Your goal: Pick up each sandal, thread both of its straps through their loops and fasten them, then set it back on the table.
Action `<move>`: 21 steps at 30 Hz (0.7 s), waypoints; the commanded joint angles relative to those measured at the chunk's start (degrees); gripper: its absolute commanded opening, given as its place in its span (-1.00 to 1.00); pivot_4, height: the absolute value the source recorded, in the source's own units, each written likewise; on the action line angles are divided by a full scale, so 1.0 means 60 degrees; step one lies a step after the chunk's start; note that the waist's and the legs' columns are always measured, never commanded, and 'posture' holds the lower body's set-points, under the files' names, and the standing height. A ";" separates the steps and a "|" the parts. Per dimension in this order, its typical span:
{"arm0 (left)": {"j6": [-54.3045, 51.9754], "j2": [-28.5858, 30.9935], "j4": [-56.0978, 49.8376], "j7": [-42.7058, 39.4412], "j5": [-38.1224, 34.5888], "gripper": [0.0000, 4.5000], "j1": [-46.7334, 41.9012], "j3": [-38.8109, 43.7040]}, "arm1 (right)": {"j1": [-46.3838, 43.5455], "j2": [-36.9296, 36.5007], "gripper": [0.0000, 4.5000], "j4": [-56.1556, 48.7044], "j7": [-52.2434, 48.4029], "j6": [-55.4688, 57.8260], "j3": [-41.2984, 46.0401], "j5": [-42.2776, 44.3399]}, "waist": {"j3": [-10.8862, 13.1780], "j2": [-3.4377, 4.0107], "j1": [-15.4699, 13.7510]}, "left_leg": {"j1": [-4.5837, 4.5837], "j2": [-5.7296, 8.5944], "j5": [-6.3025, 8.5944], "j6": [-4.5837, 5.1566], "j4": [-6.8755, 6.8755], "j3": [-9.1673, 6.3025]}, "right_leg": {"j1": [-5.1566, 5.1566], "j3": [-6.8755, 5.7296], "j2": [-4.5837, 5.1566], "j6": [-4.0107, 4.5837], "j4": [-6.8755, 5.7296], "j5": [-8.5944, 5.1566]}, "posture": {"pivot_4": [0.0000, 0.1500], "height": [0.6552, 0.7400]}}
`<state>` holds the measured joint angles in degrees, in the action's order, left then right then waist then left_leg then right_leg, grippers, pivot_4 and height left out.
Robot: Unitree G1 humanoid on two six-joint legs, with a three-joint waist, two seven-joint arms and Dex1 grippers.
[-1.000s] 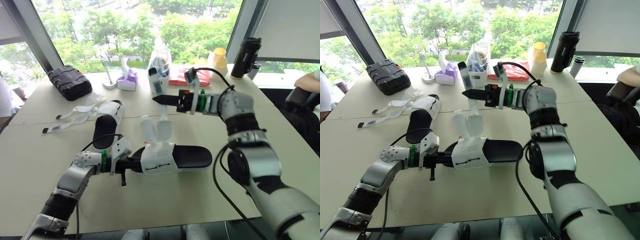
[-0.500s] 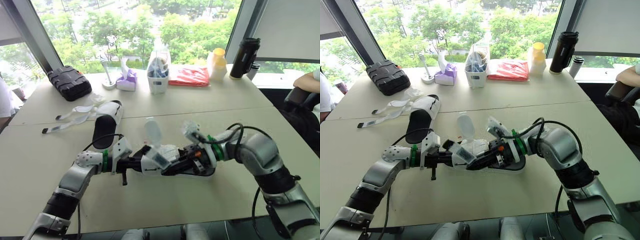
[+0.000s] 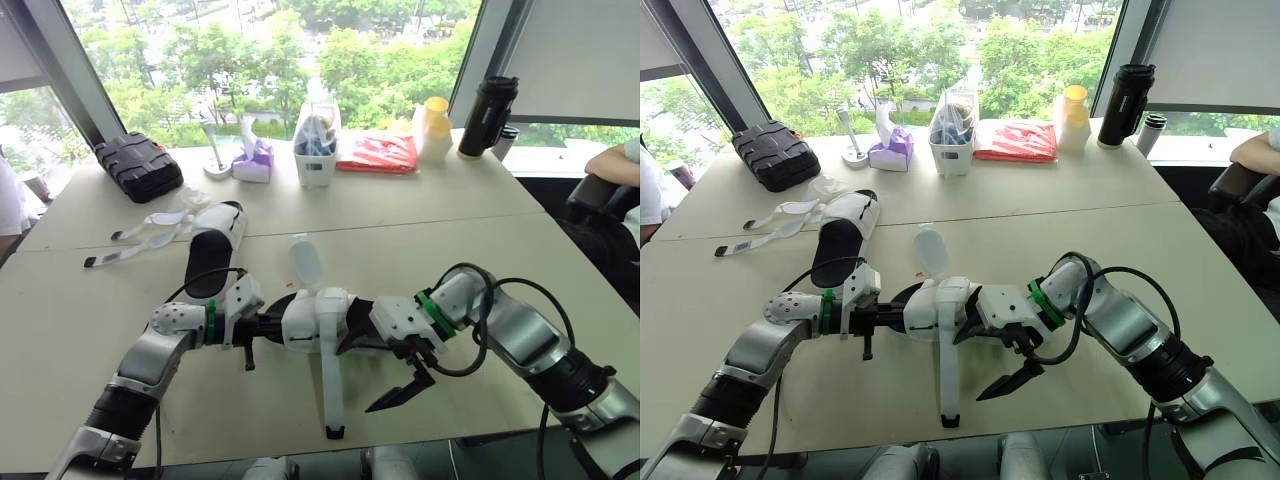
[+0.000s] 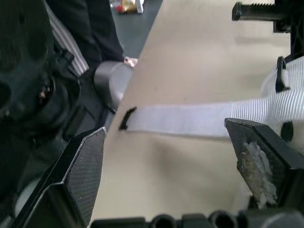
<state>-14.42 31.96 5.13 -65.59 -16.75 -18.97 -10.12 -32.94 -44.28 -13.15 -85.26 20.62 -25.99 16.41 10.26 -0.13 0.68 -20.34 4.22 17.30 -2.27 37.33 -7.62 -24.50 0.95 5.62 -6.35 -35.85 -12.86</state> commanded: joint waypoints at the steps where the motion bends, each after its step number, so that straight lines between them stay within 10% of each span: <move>1: -0.0334 0.0036 0.0259 0.0036 0.0357 -1.00 0.0296 -0.0405 | -0.0148 -0.0195 0.97 0.0149 0.0117 0.0450 0.0651 0.0223 | 0.0000 0.0000 -0.0002 | -0.0001 0.0000 0.0000 0.0000 0.0000 0.0000 | 0.0000 0.0001 0.0000 0.0000 0.0002 0.0000 | 1.00 1.00; 21: -0.0471 -0.0012 -0.0474 0.0155 0.0359 -1.00 0.0532 -0.0658 | 0.0611 0.0064 0.97 -0.0691 0.1785 0.9064 0.2269 0.4481 | -0.0025 -0.0009 -0.0028 | -0.0021 -0.0001 0.0011 0.0019 -0.0020 -0.0004 | 0.0010 -0.0004 0.0003 0.0000 0.0080 0.0003 | 1.00 1.00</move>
<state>-14.98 31.92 1.97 -64.45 -16.59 -17.71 -10.55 -28.44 -43.80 -14.64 -74.66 73.94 -15.91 39.79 10.12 -0.18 0.51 -20.48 4.22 17.37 -2.15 37.22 -7.63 -24.44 0.93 5.64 -6.40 -35.34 -12.81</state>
